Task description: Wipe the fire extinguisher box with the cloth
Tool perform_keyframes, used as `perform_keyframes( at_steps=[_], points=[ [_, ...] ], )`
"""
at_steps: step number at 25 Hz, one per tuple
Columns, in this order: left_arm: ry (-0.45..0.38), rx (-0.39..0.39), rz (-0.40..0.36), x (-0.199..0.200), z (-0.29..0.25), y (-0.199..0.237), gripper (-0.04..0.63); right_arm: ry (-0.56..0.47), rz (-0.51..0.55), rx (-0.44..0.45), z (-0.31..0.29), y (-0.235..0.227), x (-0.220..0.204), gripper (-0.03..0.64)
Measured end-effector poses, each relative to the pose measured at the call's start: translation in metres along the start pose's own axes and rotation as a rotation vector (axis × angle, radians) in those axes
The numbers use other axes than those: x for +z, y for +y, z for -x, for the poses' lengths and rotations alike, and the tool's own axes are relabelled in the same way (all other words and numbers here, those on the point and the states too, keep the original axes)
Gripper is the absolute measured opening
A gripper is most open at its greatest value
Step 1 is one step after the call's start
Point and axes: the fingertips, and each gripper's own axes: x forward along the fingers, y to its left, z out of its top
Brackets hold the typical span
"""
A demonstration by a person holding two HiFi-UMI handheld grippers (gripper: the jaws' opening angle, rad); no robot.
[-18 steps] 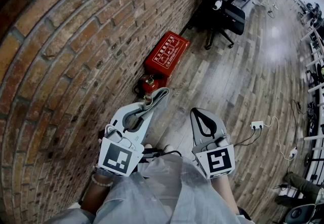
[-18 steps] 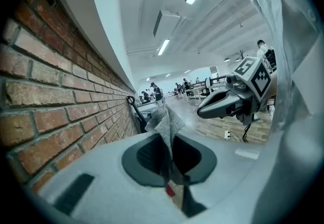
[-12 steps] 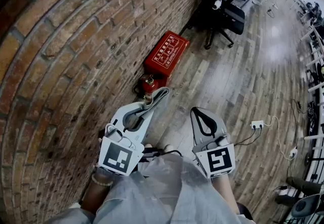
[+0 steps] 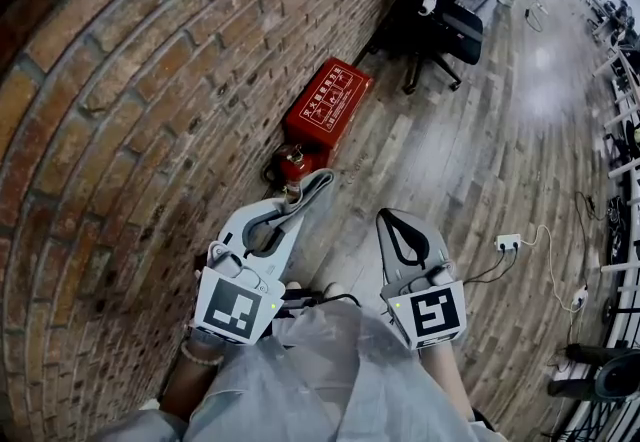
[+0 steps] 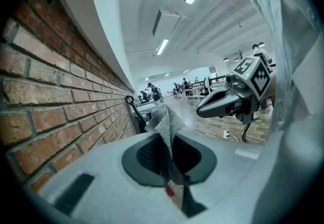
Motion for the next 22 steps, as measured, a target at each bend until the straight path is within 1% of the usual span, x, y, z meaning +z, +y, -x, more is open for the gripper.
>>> perform_keyframes(
  at_steps=[4,10,17,22],
  points=[
    [0.001,-0.007,0.001,-0.005,0.000,0.005,0.014,-0.001,-0.033,-0.019,-0.005,-0.002,-0.002,0.011],
    [-0.009,-0.021,-0.010,-0.007,0.005,0.012,0.014,0.001,-0.024,-0.044,-0.009,0.003,0.003,0.011],
    [-0.027,-0.034,-0.031,-0.011,0.011,0.029,0.014,-0.008,-0.017,-0.078,-0.021,0.013,0.010,0.011],
    [-0.038,-0.054,-0.045,-0.012,0.018,0.032,0.014,-0.001,-0.027,-0.121,-0.016,0.017,0.010,0.011]
  ],
)
